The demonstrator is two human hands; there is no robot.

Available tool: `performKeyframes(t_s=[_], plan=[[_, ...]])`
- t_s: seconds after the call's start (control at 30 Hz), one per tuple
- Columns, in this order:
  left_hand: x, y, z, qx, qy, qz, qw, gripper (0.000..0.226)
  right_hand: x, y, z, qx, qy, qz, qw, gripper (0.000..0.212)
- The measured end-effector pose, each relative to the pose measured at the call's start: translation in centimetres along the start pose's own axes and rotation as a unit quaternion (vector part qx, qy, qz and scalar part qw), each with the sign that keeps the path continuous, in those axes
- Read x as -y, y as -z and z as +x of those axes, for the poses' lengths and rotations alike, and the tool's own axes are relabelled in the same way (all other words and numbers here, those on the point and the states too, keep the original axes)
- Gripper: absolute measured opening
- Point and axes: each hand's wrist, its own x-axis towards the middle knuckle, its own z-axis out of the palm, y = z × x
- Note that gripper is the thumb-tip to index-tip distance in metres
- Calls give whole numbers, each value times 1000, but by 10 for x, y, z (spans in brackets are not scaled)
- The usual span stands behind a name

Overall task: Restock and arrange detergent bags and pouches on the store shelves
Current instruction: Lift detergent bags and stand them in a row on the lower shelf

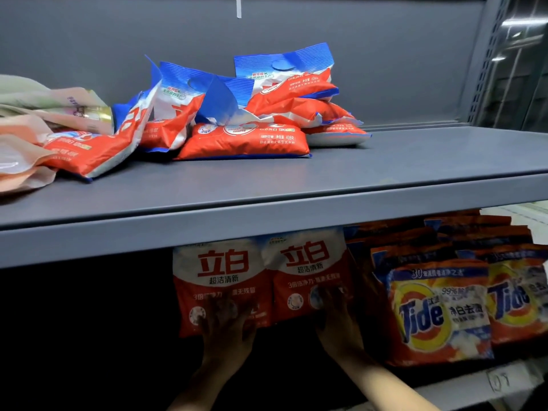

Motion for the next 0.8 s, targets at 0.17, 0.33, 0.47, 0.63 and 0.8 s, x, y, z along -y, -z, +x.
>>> performKeyframes(t_s=[0.17, 0.33, 0.47, 0.63, 0.8], plan=[[-13, 14, -1, 26, 18, -13, 999, 54, -4, 16, 12, 44, -1, -13, 999, 59], [-28, 34, -14, 19, 55, -69, 996, 48, 0, 39, 5, 86, 5, -53, 995, 59], [-42, 60, -32, 2, 40, -121, 992, 39, 14, 61, -10, 120, 13, -70, 990, 63], [-68, 108, -59, 4, 65, -93, 994, 36, 43, 101, -36, 128, 48, -112, 984, 56], [-90, 156, -108, -30, 65, -117, 991, 26, 72, 147, -71, 153, 81, -179, 969, 50]])
